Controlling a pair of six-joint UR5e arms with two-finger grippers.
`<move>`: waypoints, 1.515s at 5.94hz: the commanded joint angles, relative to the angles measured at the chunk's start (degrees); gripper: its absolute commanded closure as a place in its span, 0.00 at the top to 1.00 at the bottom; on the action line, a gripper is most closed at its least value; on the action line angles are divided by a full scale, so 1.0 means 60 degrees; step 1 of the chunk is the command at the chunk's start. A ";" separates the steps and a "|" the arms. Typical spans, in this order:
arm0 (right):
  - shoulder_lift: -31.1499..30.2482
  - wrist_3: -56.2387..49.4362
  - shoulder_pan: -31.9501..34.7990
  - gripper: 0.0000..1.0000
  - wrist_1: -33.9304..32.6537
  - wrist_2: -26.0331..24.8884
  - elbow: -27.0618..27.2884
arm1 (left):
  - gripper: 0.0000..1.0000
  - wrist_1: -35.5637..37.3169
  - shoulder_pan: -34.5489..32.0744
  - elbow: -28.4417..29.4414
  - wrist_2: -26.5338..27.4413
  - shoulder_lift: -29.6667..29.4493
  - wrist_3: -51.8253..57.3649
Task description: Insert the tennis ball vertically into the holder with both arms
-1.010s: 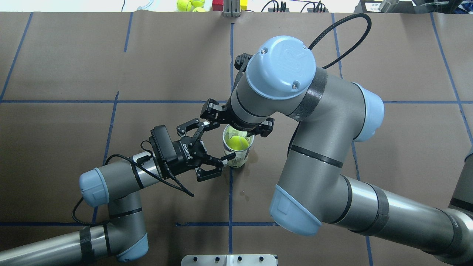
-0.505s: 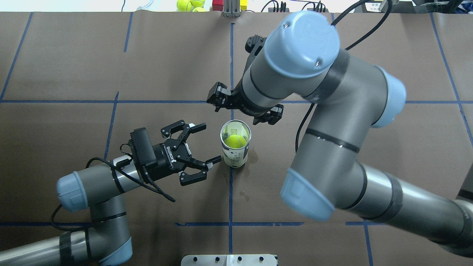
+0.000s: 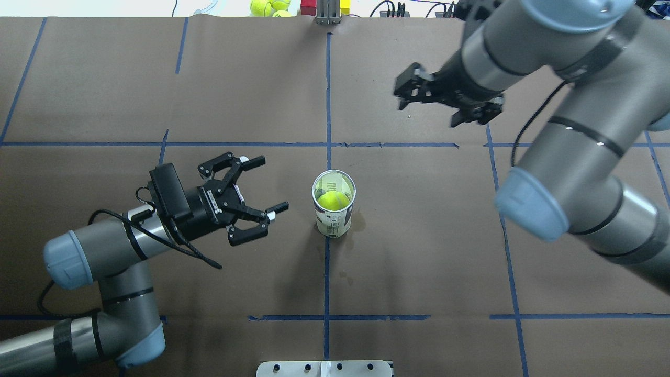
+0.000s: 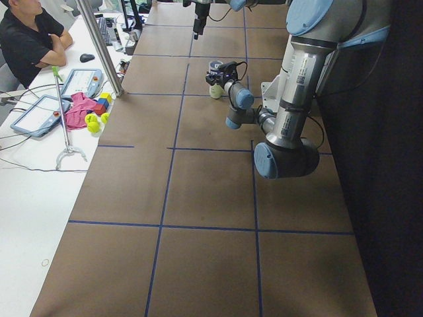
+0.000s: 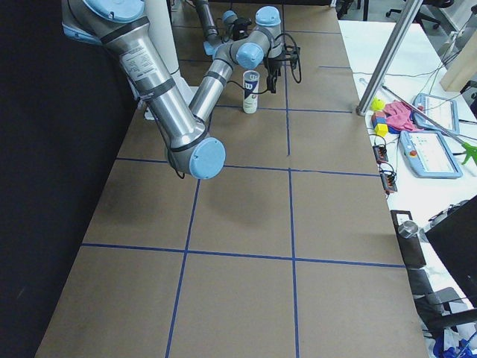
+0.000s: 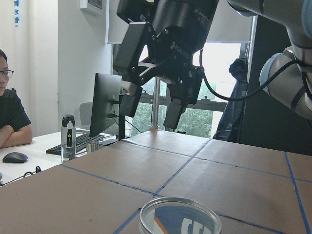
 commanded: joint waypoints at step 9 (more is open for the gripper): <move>-0.2993 -1.0925 0.5078 1.00 0.0016 0.2320 -0.3886 | 1.00 1.2505 -0.7744 0.0121 -0.4836 0.1192 -0.0128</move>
